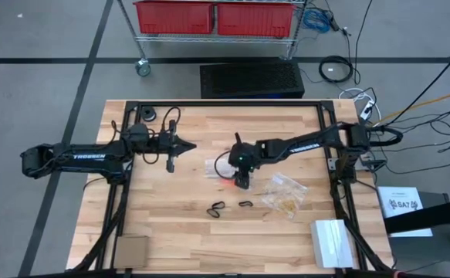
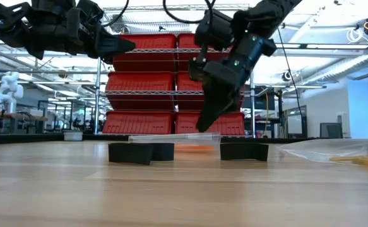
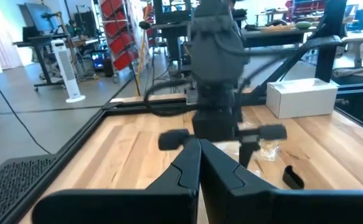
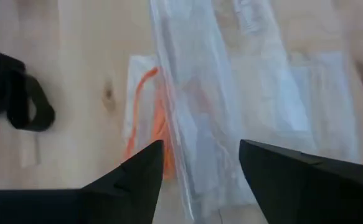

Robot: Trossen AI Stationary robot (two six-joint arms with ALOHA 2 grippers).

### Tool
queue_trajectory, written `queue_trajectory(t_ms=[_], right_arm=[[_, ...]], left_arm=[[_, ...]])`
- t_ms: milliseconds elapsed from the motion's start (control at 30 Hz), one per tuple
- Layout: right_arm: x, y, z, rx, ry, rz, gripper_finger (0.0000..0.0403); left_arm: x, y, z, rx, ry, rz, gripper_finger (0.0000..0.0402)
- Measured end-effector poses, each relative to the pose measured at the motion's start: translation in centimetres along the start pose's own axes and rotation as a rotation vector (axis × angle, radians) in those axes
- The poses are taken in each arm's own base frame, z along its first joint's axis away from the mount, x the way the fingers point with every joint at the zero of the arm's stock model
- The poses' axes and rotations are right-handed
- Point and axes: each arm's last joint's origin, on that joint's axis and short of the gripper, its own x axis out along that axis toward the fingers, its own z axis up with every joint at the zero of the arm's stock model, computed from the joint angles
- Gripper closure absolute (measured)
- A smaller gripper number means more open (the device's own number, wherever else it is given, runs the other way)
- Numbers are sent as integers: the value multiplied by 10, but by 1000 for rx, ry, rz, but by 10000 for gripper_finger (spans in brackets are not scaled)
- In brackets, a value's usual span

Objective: Sort rubber bands
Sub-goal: Open the top left transparent zip lock bag

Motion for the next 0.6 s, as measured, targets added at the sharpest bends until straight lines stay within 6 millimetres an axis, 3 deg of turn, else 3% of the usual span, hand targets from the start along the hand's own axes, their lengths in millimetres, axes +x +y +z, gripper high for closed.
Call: queue_trajectory(t_ms=[133,367,500,600], right_arm=[[11,1,-4,-14,-4,-114,250],[9,3,0,-65,-62,-228,387],[1,18,8,-158,-95,-323,395],[-1,29,8,-191,-84,-276,401]], left_arm=[[0,0,0,-1,0,1,391],[0,0,0,-7,-1,14,391],[0,2,1,-30,-4,72,391],[0,3,1,-32,-1,98,391]])
